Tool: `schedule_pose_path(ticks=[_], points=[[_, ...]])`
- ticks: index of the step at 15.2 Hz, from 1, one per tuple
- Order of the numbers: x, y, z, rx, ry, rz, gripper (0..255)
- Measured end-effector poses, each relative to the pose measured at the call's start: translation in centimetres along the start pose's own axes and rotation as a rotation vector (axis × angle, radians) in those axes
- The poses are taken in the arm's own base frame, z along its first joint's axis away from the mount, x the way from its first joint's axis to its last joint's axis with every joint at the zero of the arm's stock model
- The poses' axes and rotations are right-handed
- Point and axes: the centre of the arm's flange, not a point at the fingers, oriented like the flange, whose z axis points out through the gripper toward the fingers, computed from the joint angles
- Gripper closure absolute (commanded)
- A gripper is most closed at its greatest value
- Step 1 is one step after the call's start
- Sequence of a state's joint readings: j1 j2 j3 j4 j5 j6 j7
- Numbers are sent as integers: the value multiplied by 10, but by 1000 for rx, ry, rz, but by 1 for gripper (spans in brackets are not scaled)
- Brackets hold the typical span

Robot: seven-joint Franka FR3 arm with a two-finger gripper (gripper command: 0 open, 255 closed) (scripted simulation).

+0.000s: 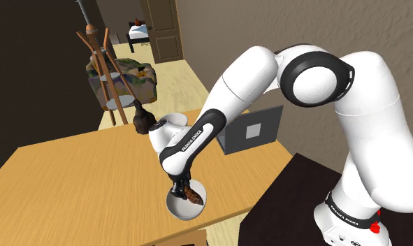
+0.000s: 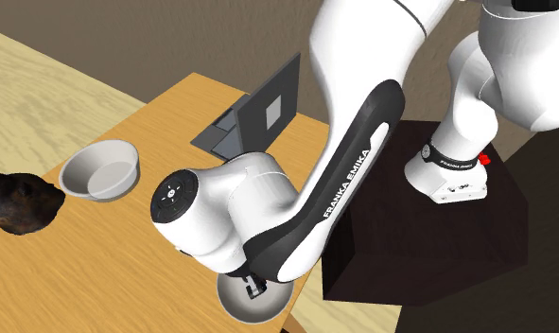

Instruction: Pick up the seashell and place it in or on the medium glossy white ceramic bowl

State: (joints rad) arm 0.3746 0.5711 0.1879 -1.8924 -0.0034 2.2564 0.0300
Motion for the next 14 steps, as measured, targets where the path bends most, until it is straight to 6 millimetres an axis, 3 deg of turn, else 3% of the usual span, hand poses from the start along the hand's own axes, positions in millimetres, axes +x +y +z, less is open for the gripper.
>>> schedule_pose_path(ticks=[8, 9, 14], points=[[3, 1, 15, 0, 0, 0, 255], [3, 1, 15, 0, 0, 0, 0], [3, 1, 16, 0, -2, 0, 0]])
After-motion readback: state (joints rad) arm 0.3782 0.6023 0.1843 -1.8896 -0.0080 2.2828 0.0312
